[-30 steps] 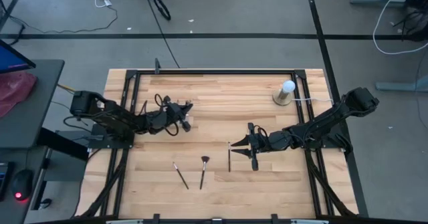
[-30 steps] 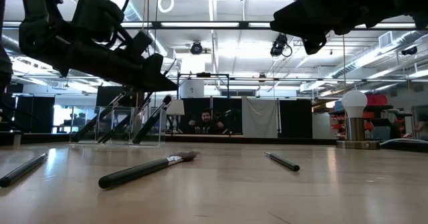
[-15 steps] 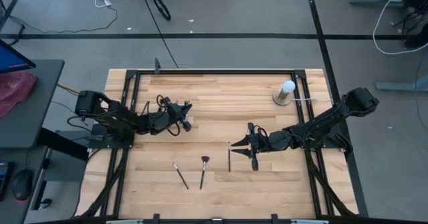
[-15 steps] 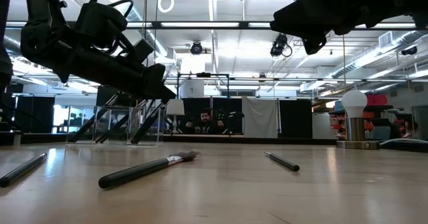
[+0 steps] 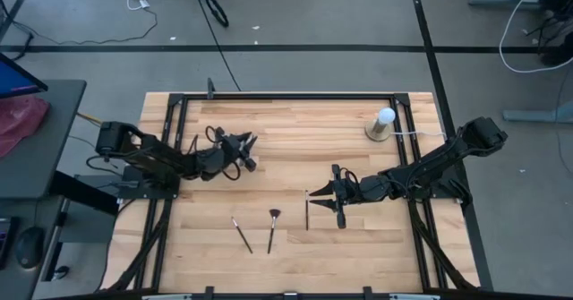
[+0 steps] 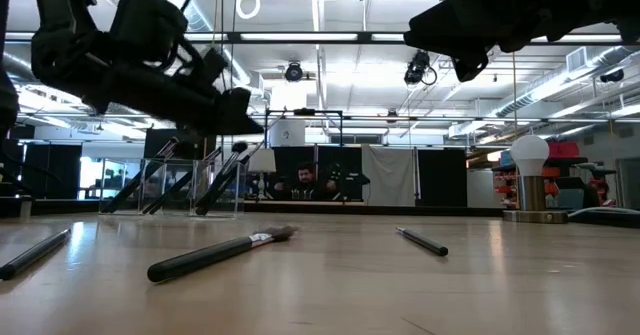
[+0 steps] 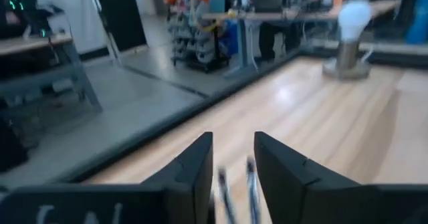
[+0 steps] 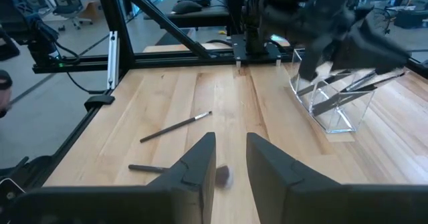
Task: Pick & Place Makeup Brushes
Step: Put the black eyeshadow brush into the transparent organizer, then put the black highlighter brush into the transparent organizer
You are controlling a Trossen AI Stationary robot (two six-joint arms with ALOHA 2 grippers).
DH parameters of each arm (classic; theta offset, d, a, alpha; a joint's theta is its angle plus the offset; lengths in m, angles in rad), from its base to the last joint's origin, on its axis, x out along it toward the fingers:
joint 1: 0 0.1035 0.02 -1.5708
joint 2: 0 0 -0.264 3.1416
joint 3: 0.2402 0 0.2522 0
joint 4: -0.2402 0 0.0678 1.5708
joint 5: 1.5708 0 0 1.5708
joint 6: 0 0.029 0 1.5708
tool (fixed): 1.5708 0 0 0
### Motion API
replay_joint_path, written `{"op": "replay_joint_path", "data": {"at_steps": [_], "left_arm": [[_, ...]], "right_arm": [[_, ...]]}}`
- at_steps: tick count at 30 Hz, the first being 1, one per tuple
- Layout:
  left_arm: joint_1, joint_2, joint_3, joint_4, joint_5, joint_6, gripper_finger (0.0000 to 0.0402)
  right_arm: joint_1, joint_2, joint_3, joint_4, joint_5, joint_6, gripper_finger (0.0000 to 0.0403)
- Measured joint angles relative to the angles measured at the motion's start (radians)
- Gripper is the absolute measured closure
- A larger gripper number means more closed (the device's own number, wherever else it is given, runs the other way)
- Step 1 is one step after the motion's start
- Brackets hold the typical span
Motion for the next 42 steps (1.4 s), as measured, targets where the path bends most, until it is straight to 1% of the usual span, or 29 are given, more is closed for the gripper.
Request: {"op": "replay_joint_path", "data": {"at_steps": [3,6,8,10,12,15,17,19,22,24,27,30,33,37,39,42], "left_arm": [[-0.010,-0.046,0.029,0.001,-0.001,0.051,0.0275],[-0.034,-0.077,0.079,-0.001,0.006,0.090,0.0273],[-0.061,-0.081,0.123,-0.004,0.040,0.127,0.0276],[-0.103,-0.081,0.169,-0.043,0.076,0.168,0.0282],[-0.155,-0.081,0.234,-0.165,0.086,0.190,0.0290],[-0.243,-0.077,0.340,-0.430,0.074,0.182,0.0302],[-0.308,-0.058,0.409,-0.593,0.061,0.148,0.0309],[-0.376,-0.026,0.462,-0.724,0.025,0.096,0.0315],[-0.474,0.030,0.519,-0.840,-0.027,0.017,0.0318],[-0.531,0.073,0.537,-0.883,-0.057,-0.055,0.0317],[-0.594,0.135,0.540,-0.892,-0.074,-0.205,0.0307],[-0.633,0.193,0.541,-0.895,-0.029,-0.347,0.0278],[-0.651,0.251,0.541,-0.889,0.021,-0.501,0.0233],[-0.646,0.335,0.543,-0.893,0.061,-0.690,0.0175],[-0.641,0.373,0.559,-0.894,0.069,-0.765,0.0160],[-0.632,0.422,0.604,-0.915,0.086,-0.796,0.0156]], "right_arm": [[0.000,0.000,0.000,0.000,0.000,0.000,0.0318],[0.000,0.000,0.000,0.000,0.000,0.000,0.0318],[0.000,0.000,0.000,0.000,0.000,0.000,0.0318],[0.000,0.000,0.000,0.000,0.000,0.000,0.0318],[0.000,0.000,0.000,-0.004,0.000,-0.002,0.0318],[0.000,0.002,0.000,-0.004,0.000,-0.003,0.0318],[0.000,0.005,0.000,-0.008,0.000,-0.003,0.0318],[0.000,0.011,0.000,-0.007,0.000,-0.003,0.0318],[0.000,0.019,-0.002,-0.005,0.000,-0.004,0.0318],[0.000,0.023,-0.001,-0.012,0.000,-0.005,0.0318],[0.000,0.029,-0.001,-0.006,0.000,-0.005,0.0318],[0.000,0.036,-0.001,-0.005,0.000,-0.005,0.0318],[0.000,0.049,-0.001,-0.010,0.000,-0.006,0.0318],[0.000,0.073,-0.001,0.009,0.001,-0.005,0.0318],[0.000,0.091,-0.001,0.037,0.001,-0.005,0.0318],[0.000,0.117,-0.001,0.078,0.001,-0.004,0.0318]]}}
